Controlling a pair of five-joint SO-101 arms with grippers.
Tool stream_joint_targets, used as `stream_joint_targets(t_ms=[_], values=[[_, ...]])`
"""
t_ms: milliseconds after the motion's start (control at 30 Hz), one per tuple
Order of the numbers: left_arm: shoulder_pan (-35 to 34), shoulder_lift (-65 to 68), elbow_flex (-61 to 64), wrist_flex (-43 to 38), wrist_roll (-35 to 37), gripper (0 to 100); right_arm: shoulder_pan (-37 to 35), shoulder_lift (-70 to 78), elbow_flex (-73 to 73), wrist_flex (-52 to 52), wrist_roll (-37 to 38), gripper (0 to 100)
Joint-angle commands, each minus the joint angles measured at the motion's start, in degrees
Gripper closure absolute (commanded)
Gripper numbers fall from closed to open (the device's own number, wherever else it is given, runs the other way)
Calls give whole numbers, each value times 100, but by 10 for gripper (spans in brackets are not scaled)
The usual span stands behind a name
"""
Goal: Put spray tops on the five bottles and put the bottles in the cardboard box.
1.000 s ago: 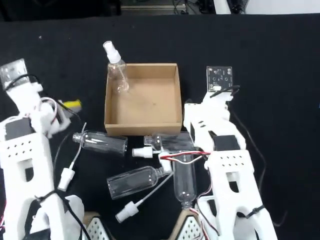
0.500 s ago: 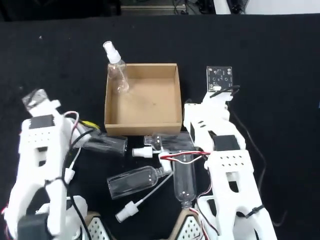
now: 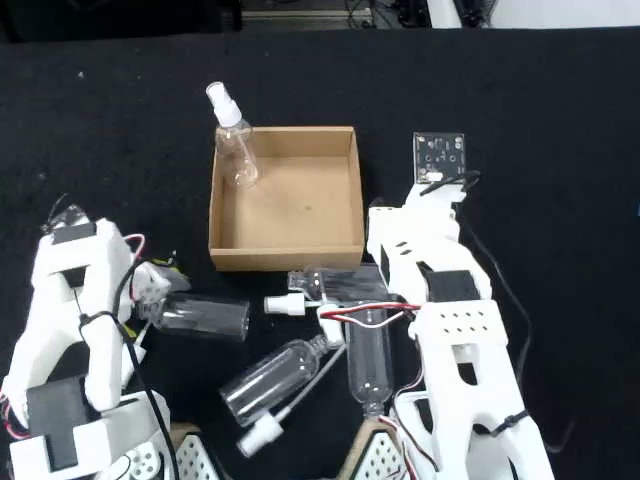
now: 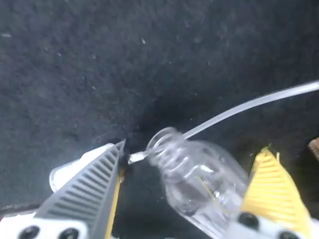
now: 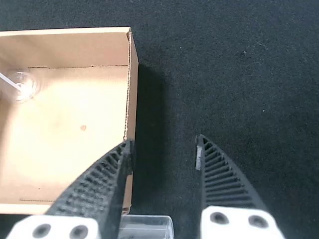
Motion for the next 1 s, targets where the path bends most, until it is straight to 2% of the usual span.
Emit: stream_joint_targets(t_ms=[0, 167, 233, 300, 367, 433, 500, 600, 800, 967], values=[[-409, -44, -585, 79, -316, 638, 62, -207, -31, -167, 9, 822], [-567, -44, -980, 132, -659, 639, 62, -207, -31, -167, 9, 822], [-523, -53, -1305, 396, -1073, 639, 62, -207, -31, -167, 9, 822], [-523, -53, -1754, 738, -1864, 639, 62, -207, -31, -167, 9, 822], [-462, -53, -2149, 1204, -2980, 639, 62, -207, -22, -167, 9, 822], [-171, -26, -2404, 1785, -4185, 639, 62, -207, -22, -167, 9, 822], [259, 0, -2475, 2295, -4949, 639, 62, -207, -22, -167, 9, 822], [998, -53, -2316, 2374, -4782, 639, 62, -207, -22, -167, 9, 822], [2105, -554, -1525, 1512, -4097, 639, 62, -207, -22, -167, 9, 822], [2413, -1046, -892, 1090, -4053, 639, 62, -207, -22, -167, 9, 822]])
